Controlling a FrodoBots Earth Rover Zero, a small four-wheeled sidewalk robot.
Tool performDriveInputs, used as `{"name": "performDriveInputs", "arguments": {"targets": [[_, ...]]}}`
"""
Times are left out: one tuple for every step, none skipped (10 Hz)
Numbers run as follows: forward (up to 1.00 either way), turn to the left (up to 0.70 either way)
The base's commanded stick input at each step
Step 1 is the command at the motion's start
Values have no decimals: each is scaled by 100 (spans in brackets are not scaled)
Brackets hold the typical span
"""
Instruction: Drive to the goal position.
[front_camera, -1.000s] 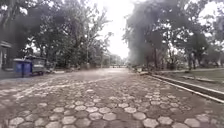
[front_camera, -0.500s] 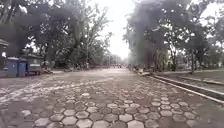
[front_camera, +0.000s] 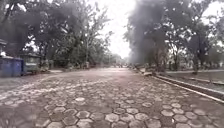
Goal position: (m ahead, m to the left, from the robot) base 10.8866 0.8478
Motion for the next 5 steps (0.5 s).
{"name": "performDriveInputs", "arguments": {"targets": [[70,13],[70,14],[70,10],[70,1],[70,0]]}}
